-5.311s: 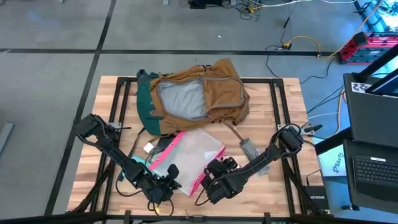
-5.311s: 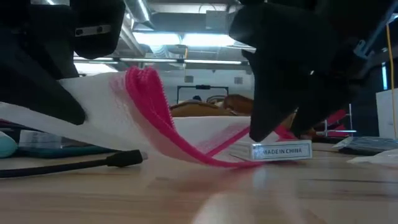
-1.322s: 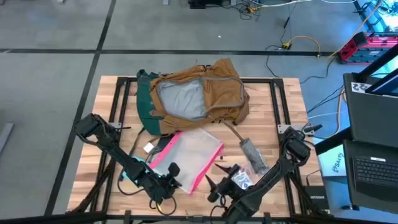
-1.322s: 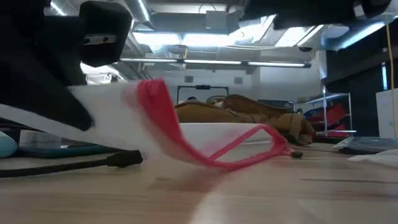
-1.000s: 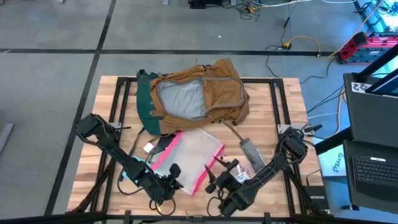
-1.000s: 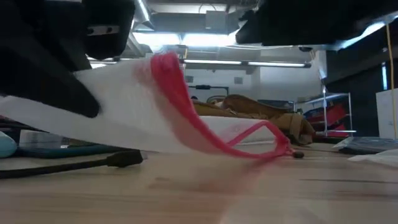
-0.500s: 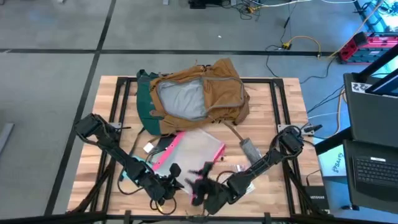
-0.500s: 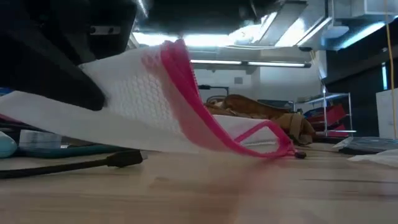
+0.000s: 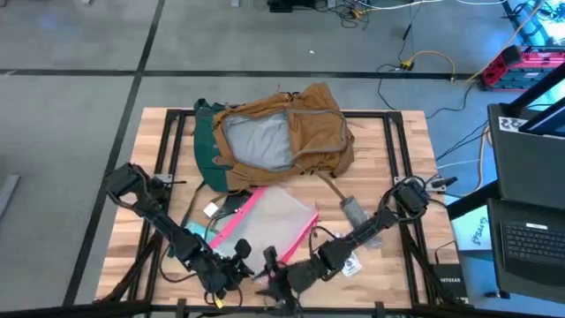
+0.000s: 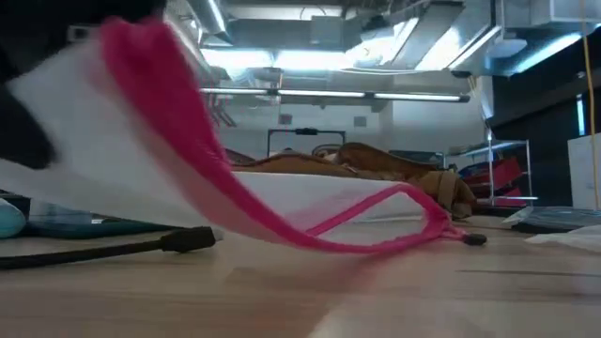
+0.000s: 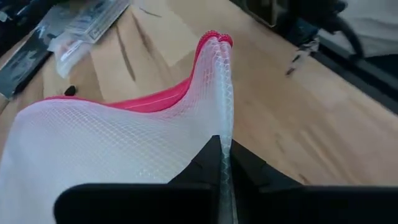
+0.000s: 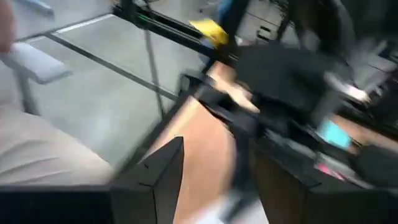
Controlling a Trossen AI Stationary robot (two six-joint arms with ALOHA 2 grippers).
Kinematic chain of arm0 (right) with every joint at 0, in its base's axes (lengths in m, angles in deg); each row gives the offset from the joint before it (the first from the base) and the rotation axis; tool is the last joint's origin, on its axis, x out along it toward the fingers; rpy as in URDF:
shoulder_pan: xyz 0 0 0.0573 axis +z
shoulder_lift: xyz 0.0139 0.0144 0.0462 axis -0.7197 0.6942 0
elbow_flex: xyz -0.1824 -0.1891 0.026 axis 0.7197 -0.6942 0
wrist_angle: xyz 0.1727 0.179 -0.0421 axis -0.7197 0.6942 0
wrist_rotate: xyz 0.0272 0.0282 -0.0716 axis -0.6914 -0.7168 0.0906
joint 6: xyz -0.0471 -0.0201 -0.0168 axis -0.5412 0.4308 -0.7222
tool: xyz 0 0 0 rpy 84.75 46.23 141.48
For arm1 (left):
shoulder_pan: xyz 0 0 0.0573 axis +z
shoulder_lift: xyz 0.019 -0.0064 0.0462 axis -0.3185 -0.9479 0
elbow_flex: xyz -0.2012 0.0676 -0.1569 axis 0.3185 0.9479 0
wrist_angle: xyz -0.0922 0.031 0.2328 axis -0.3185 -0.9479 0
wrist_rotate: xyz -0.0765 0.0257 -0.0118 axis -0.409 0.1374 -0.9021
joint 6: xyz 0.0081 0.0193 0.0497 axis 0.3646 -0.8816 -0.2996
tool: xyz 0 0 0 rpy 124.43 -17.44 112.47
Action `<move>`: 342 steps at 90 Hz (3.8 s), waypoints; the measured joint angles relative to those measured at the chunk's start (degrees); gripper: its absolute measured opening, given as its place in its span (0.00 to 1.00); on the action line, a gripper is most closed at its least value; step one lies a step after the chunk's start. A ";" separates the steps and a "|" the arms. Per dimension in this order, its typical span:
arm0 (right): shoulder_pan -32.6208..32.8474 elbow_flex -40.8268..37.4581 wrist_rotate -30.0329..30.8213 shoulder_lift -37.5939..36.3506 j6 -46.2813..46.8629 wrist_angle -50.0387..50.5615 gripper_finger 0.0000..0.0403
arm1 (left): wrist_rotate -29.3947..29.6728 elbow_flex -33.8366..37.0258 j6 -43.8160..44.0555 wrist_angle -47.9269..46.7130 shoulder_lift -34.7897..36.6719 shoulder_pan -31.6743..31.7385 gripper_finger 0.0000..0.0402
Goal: Unpack backpack
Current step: Put the blue calculator into the pink zipper pouch
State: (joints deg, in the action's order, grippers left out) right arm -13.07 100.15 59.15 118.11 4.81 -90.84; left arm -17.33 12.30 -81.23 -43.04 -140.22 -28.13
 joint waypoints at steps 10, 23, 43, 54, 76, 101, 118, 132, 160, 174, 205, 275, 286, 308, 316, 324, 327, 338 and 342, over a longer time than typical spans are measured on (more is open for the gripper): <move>-2.11 -4.38 5.09 -1.56 2.59 -1.71 0.41 | 0.00 0.00 0.54 -0.01 0.00 -1.04 0.00; -1.88 -15.43 12.86 -10.38 3.36 -7.72 0.41 | 0.12 0.00 0.67 -0.91 0.00 -1.64 0.00; 0.34 -35.45 24.85 -27.10 3.13 -19.71 0.41 | 0.42 0.00 1.52 -2.48 0.00 -2.05 0.00; 2.53 -50.70 27.25 -35.86 3.18 -34.45 0.41 | 0.46 0.00 1.78 -3.28 0.04 -2.05 0.00; 2.22 -60.45 20.91 -32.24 13.35 -46.37 0.41 | 0.52 0.00 0.39 -3.91 0.82 -2.03 0.00; 2.26 -55.23 20.77 -20.74 12.21 -47.30 0.41 | 0.41 0.00 -2.30 -2.85 1.68 -3.10 0.00; 2.26 -52.63 21.74 -17.57 11.67 -47.33 0.41 | -1.16 2.68 -3.33 2.15 3.59 -1.93 0.00; 2.26 -51.25 22.28 -16.02 10.97 -47.48 0.41 | -10.72 7.65 -6.45 13.98 5.91 0.26 0.00; 2.26 -51.25 22.76 -16.02 10.97 -47.42 0.41 | -16.44 15.15 -3.08 25.85 6.62 4.95 0.05; 2.15 -51.25 24.00 -16.02 11.23 -47.40 0.41 | -15.99 15.15 -2.20 25.25 6.62 6.83 0.18; 2.15 -51.26 24.41 -16.02 12.27 -47.09 0.41 | -15.41 15.15 -1.48 23.30 6.62 12.94 0.45; 2.17 -51.29 24.90 -16.02 12.78 -46.41 0.41 | -38.85 15.13 -5.19 27.78 9.60 16.18 0.54; 2.26 -51.30 24.88 -16.02 13.82 -45.71 0.41 | -39.11 15.37 -7.78 21.98 14.54 13.32 0.54; 2.26 -51.34 24.88 -16.00 14.38 -45.07 0.41 | -29.70 17.87 -7.12 10.18 24.58 8.80 0.54; 2.26 -51.34 24.89 -16.00 14.38 -45.09 0.41 | -28.60 22.00 -7.02 15.73 26.09 8.04 0.54; 2.26 -51.34 24.92 -16.00 14.38 -45.08 0.41 | -26.75 27.42 -5.87 23.67 26.88 7.87 0.54; 2.26 -51.34 24.92 -16.00 14.38 -45.08 0.41 | -26.01 29.55 -5.49 27.37 26.84 7.89 0.54; 2.26 -51.34 24.94 -16.00 14.36 -45.08 0.41 | -22.85 35.88 -3.85 42.20 26.84 7.85 0.54; 2.26 -51.34 24.99 -16.00 14.26 -45.08 0.41 | -21.49 37.36 -3.03 45.52 26.86 7.80 0.54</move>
State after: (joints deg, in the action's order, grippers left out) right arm -10.81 48.81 84.14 102.11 19.07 -135.92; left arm -38.83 49.66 -84.26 2.48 -113.36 -20.33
